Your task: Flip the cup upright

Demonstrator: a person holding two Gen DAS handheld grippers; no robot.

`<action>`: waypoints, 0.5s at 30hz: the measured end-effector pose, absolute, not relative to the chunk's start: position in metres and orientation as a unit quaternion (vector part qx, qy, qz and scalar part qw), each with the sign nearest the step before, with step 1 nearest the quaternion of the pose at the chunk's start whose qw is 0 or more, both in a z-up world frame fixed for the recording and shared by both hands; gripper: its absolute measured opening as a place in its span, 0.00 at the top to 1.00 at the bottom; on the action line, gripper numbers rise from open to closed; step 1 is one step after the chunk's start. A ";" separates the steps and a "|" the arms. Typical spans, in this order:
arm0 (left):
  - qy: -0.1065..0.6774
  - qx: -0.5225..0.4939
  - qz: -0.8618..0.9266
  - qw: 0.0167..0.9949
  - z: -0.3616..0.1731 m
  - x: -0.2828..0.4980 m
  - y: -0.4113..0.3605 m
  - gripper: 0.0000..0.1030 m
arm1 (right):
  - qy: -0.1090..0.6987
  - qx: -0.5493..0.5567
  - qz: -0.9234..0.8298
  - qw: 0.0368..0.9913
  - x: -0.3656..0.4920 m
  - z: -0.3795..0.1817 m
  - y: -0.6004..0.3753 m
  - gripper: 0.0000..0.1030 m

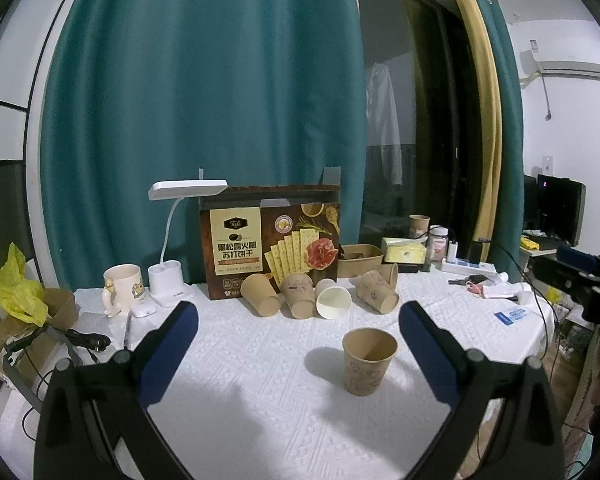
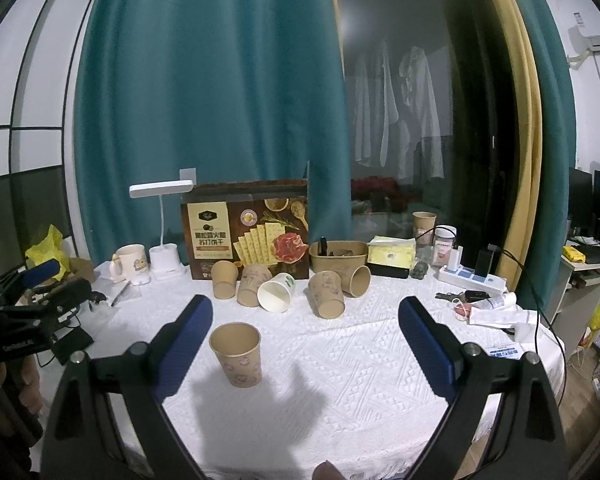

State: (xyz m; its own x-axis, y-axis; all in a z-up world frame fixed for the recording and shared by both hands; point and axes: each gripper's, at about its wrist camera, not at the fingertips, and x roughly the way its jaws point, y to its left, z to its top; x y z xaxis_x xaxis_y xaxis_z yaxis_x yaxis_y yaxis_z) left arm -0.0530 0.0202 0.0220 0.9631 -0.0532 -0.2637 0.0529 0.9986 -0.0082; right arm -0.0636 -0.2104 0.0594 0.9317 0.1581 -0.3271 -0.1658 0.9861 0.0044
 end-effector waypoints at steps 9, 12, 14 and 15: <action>0.132 -0.001 -0.026 0.991 0.022 -0.052 0.020 0.03 | 0.164 -0.011 0.082 0.983 -0.063 0.059 -0.210 0.10; 0.132 0.000 -0.026 0.991 0.021 -0.052 0.019 0.03 | 0.165 -0.011 0.082 0.983 -0.063 0.058 -0.211 0.10; 0.132 0.000 -0.026 0.991 0.021 -0.051 0.018 0.03 | 0.166 -0.009 0.081 0.983 -0.063 0.058 -0.211 0.10; 0.132 -0.001 -0.026 0.991 0.021 -0.052 0.019 0.03 | 0.167 -0.009 0.081 0.983 -0.063 0.058 -0.211 0.10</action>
